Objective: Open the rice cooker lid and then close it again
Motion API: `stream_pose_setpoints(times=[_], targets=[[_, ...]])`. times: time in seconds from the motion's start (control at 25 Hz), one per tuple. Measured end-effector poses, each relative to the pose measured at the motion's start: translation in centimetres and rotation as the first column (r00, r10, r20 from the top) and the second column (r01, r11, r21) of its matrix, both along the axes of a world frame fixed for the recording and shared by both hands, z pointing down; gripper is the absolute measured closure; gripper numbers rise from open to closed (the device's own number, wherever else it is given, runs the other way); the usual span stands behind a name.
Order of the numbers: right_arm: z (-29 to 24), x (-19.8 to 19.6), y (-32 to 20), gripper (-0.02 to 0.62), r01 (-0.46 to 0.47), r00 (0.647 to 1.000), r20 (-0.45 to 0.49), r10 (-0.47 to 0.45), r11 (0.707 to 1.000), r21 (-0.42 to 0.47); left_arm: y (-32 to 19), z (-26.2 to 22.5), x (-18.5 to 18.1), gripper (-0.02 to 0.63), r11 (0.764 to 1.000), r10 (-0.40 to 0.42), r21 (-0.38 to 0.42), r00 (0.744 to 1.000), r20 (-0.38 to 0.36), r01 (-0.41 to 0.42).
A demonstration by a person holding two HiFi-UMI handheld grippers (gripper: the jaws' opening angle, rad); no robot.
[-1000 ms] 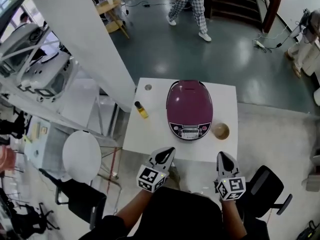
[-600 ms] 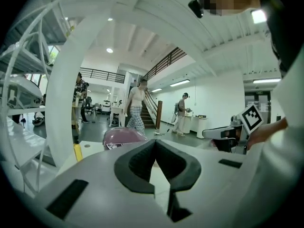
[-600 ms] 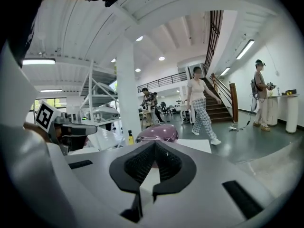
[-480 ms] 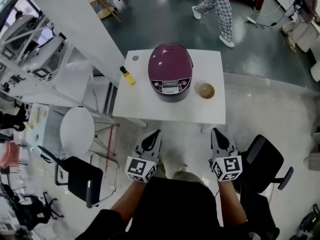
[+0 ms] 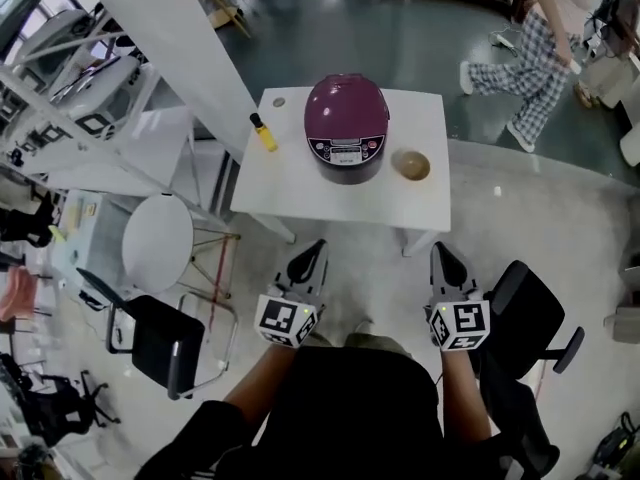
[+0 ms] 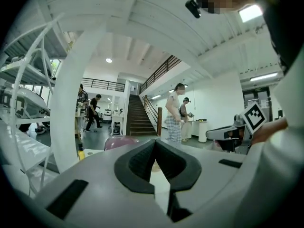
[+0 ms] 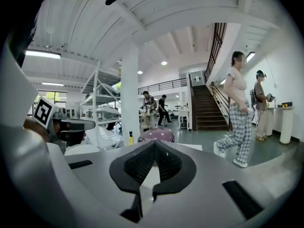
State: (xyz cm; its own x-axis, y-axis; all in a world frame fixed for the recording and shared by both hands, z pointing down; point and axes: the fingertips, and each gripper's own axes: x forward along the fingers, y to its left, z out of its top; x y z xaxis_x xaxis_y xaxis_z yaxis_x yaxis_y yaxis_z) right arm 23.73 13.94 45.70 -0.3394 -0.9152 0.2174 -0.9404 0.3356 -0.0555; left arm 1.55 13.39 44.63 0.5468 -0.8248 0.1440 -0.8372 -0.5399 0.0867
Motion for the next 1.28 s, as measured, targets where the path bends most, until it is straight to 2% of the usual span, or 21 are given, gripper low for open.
stream_pose_setpoints(times=[0.28,0.68,1.28], targets=[[-0.7,-0.6,0.7,0.595,-0.003,1.0,0.006,0.003,1.0,0.003,0.9,-1.3,-1.9,0.604,0.998,-0.036,0.047,0.999,-0.018,0.037],[-2.0,-2.5,-0.3,0.595,0.026,1.0,-0.014,-0.026,0.999,0.036,1.0,-1.7,-4.5,0.604,0.996,-0.073,0.056,0.997,-0.018,0.074],[-2.2,-2.4,0.7,0.597,0.042,0.998,-0.041,-0.041,0.998,0.039,2.0,-1.4,-4.1,0.604,0.995,-0.083,0.061,0.996,-0.019,0.084]])
